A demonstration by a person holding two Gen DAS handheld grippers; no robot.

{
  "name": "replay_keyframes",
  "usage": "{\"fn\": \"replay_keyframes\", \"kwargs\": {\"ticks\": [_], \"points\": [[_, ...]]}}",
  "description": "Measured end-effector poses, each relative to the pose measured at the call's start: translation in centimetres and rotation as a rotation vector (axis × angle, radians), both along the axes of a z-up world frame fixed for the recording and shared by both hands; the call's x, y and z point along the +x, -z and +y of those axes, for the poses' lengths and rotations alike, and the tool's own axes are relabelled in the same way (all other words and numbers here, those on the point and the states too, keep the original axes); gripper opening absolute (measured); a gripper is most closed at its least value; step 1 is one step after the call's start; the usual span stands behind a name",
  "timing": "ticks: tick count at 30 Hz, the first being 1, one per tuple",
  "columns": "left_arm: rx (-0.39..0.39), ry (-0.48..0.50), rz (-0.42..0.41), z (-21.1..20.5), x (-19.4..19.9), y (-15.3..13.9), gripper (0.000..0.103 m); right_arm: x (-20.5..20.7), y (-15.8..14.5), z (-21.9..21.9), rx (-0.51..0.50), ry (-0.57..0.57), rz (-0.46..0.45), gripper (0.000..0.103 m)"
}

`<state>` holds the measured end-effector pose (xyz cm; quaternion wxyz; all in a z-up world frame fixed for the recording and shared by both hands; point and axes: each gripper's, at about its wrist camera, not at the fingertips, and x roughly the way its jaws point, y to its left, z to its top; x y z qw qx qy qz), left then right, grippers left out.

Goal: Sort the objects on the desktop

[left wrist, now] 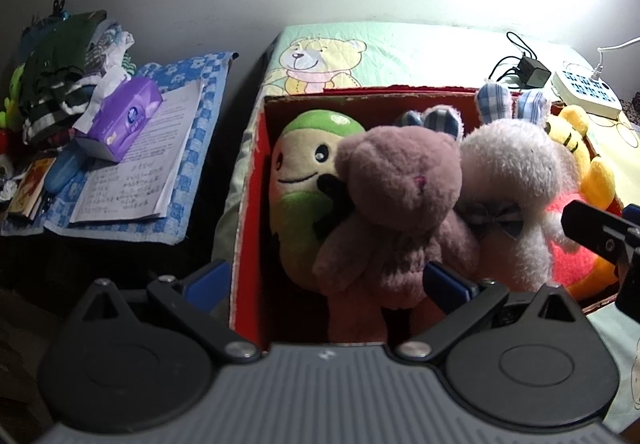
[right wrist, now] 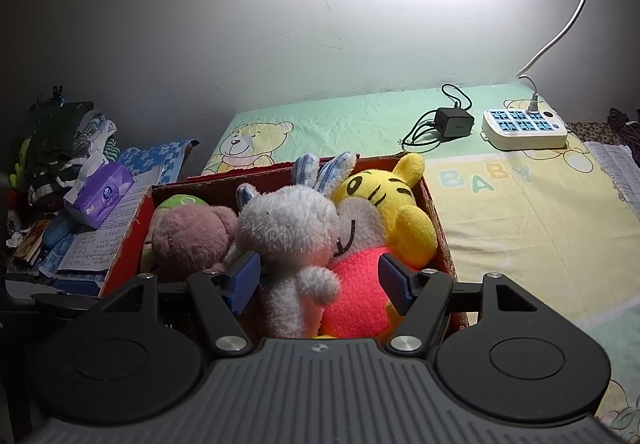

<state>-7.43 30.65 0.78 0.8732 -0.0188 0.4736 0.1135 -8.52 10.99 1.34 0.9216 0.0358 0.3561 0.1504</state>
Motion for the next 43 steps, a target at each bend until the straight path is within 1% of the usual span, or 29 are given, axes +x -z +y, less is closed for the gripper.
{"fn": "replay_keyframes", "kwargs": {"ticks": [2,8,13,16,20,26,36,39,43], "points": [[0.011,0.006,0.002,-0.2,0.0,0.0,0.102,0.1,-0.1,0.0,0.000,0.000,-0.003,0.068],[-0.003,0.001,0.000,0.0,0.2,-0.2,0.102,0.5,0.0,0.0,0.002,-0.006,0.001,0.068],[0.020,0.026,0.001,-0.6,0.4,-0.3,0.102,0.6,-0.2,0.1,-0.002,-0.014,-0.001,0.068],[0.001,0.039,0.010,-0.5,0.8,-0.4,0.102,0.7,-0.4,0.1,-0.005,-0.016,-0.005,0.068],[-0.003,0.038,0.004,-0.5,0.9,-0.6,0.102,0.8,-0.3,0.0,-0.008,-0.010,-0.001,0.068],[-0.025,0.050,0.019,-0.7,1.0,-0.3,0.102,0.8,-0.2,-0.1,-0.010,-0.010,0.006,0.068],[-0.033,0.052,0.019,-0.8,0.8,-0.1,0.102,0.8,0.0,-0.1,-0.005,-0.010,0.012,0.068],[-0.036,0.060,0.011,-0.9,0.6,-0.1,0.100,0.8,0.0,-0.2,-0.005,-0.008,0.012,0.068],[-0.015,0.044,-0.004,-0.9,0.6,-0.3,0.100,0.9,0.1,-0.3,-0.004,-0.007,0.015,0.068]]}}
